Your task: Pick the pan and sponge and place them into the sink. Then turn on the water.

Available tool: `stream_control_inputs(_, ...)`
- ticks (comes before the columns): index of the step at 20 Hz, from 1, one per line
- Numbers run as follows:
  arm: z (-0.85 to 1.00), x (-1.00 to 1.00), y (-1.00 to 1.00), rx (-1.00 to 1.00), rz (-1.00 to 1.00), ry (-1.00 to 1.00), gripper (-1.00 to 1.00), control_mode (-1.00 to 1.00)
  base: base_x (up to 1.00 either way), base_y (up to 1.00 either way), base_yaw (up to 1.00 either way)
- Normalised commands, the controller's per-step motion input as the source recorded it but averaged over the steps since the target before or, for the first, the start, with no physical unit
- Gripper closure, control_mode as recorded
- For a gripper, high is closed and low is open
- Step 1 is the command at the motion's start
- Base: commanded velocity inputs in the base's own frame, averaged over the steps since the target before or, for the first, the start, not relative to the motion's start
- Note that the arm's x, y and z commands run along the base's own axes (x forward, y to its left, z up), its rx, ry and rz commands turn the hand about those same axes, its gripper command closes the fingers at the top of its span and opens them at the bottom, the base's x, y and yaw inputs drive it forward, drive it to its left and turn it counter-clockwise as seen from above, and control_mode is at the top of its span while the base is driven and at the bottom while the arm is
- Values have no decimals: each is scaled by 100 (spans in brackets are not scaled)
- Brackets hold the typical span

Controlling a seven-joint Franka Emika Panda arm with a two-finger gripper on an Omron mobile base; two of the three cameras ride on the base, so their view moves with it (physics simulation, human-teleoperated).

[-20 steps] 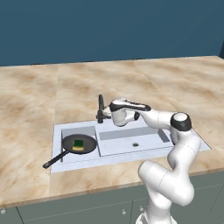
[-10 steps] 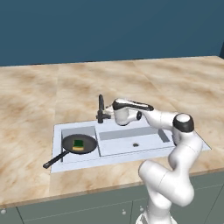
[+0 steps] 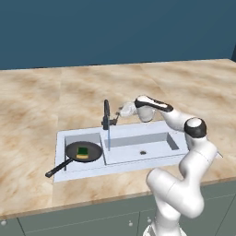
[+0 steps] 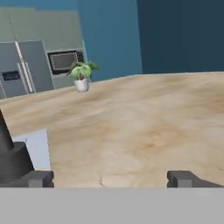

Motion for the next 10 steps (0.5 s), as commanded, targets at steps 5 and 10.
stream_control_inputs(5,-100,1,-95,-8,-32,-12,-100,-100,0,0,0)
stream_control_inputs(10,-36,11,-35,1,-10,-1,-100,-100,0,0,0)
